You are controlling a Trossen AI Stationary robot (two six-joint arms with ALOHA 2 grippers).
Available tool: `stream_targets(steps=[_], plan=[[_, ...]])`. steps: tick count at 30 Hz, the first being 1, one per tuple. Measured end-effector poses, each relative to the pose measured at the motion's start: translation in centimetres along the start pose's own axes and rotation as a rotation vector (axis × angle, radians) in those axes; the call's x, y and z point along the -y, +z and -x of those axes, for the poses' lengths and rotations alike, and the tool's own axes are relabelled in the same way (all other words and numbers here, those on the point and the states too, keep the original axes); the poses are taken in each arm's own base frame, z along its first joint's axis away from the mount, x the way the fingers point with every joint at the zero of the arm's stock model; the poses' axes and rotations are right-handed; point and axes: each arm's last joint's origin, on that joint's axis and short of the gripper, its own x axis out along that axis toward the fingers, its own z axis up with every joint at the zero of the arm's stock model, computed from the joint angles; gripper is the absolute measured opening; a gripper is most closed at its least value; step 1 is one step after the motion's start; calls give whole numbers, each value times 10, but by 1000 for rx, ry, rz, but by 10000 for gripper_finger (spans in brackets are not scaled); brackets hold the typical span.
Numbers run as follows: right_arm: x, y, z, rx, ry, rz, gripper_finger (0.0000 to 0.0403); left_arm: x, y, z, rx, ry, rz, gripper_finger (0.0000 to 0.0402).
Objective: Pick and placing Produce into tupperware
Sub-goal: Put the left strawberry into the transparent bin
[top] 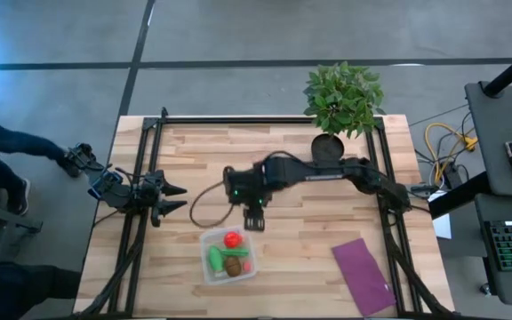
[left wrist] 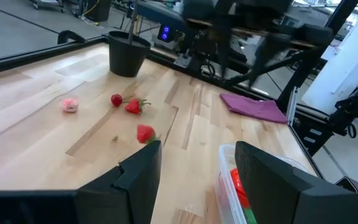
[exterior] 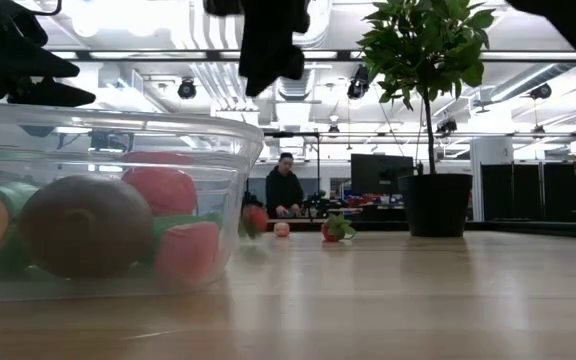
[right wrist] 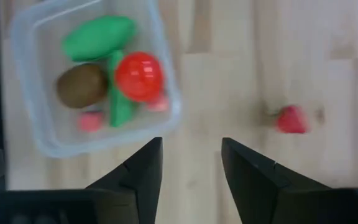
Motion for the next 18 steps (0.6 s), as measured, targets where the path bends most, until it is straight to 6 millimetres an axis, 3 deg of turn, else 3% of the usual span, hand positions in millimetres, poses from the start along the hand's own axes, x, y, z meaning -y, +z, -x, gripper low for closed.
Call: stream_targets(steps=[6,10,14,18], plan=[[-53,-5,-11,21,53,24,144,0,0,0,0,0,0,192],[-73,-10,-19,35,6,-21,136,0,0,0,0,0,0,192],[-71,-7,-19,122,-163,-95,135,0,0,0,0,0,0,192],[-41,3,-21,146,-219,-168,157,0,0,0,0,0,0,192]])
